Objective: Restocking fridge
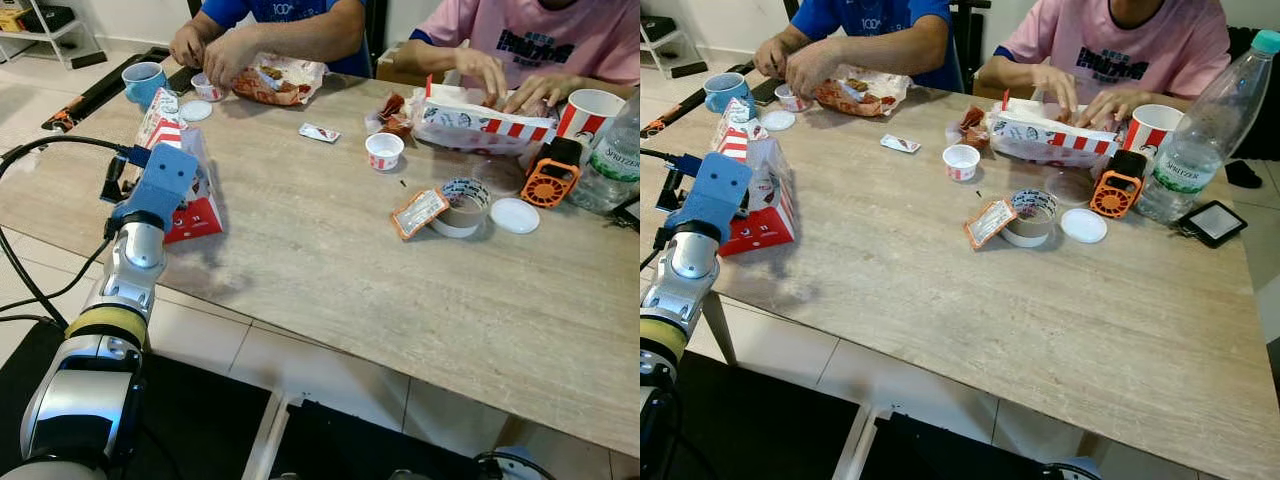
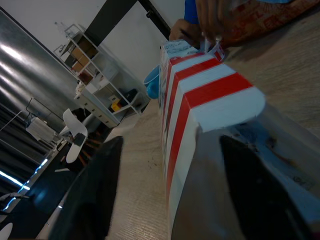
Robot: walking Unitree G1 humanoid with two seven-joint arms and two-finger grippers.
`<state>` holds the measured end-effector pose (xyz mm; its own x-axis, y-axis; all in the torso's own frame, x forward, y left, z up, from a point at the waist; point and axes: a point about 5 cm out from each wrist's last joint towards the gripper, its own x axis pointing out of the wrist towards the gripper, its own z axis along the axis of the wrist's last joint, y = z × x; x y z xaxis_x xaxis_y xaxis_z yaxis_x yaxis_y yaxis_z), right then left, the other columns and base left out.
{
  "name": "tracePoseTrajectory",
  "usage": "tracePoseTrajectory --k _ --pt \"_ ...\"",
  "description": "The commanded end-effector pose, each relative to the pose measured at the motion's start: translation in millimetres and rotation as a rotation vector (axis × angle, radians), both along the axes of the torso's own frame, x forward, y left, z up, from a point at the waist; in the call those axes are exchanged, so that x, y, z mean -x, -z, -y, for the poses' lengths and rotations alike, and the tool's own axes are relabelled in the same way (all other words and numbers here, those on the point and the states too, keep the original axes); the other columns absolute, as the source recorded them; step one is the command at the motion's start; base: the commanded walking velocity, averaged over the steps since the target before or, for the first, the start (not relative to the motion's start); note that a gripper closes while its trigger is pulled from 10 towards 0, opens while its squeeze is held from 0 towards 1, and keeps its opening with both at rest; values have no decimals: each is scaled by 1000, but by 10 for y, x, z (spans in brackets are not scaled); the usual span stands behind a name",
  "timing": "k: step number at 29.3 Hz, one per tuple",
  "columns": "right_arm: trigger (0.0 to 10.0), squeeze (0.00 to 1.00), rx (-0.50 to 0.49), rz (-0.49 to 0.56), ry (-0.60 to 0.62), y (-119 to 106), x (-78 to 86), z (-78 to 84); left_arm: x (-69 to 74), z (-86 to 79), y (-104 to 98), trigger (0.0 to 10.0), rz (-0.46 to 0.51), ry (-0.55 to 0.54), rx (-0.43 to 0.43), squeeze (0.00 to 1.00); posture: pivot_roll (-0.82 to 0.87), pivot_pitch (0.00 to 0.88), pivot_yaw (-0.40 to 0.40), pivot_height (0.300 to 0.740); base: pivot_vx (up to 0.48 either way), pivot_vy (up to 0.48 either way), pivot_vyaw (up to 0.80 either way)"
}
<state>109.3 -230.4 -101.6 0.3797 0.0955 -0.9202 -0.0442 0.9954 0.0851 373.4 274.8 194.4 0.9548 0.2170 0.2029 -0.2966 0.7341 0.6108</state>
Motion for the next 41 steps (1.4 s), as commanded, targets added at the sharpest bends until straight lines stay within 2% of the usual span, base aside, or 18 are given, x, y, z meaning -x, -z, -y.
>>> tracePoseTrajectory --k 1,13,18,20,22,23,25,27,28,31,32,34,39,40,41 --pt "10000 0 6 -8 -11 5 33 15 44 -128 10 0 -7 -29 6 0 -79 127 24 740 0 0 0" --pt "10000 0 9 11 -13 -18 -52 14 42 -69 90 0 -18 -5 52 0 -74 85 13 740 0 0 0" --pt "10000 0 13 23 -20 -35 -126 2 13 117 175 0 -43 154 197 0 -68 68 6 740 0 0 0" --pt "10000 0 15 23 -20 -37 -133 4 8 140 173 0 -45 175 203 0 -64 64 2 740 0 0 0" --pt "10000 0 14 29 -14 -41 -146 3 4 247 173 0 -51 277 252 0 -61 70 2 740 0 0 0" --pt "10000 0 14 29 -14 -41 -146 3 4 247 173 0 -51 277 252 0 -61 70 2 740 0 0 0" --pt "10000 0 15 26 -14 -37 -142 -3 17 387 193 0 -66 401 285 0 -59 64 1 740 0 0 0" --pt "10000 0 16 23 -19 -33 -141 -18 56 595 234 0 -105 592 356 0 -56 61 0 740 0 0 0" --pt "10000 0 16 23 -19 -33 -141 -18 56 595 234 0 -105 592 356 0 -56 61 0 740 0 0 0" --pt "10000 0 15 28 -16 -36 -166 -33 186 831 231 0 -158 884 457 0 -50 56 1 740 0 0 0" --pt "10000 0 15 28 -16 -36 -166 -33 186 831 231 0 -158 884 457 0 -50 56 1 740 0 0 0" --pt "10000 0 16 30 -16 -37 -173 -39 270 863 195 314 -178 1011 502 0 -47 56 2 740 0 0 0" --pt "10000 0 15 30 -15 -36 -177 -48 339 795 160 667 -206 1081 496 0 -47 54 3 740 0 0 0" --pt "10000 0 15 30 -15 -35 -177 -52 359 761 158 1608 -225 1093 476 0 -43 58 6 740 0 0 0" --pt "10000 0 15 30 -15 -35 -177 -52 359 761 158 1608 -225 1093 476 0 -43 58 6 740 0 0 0"
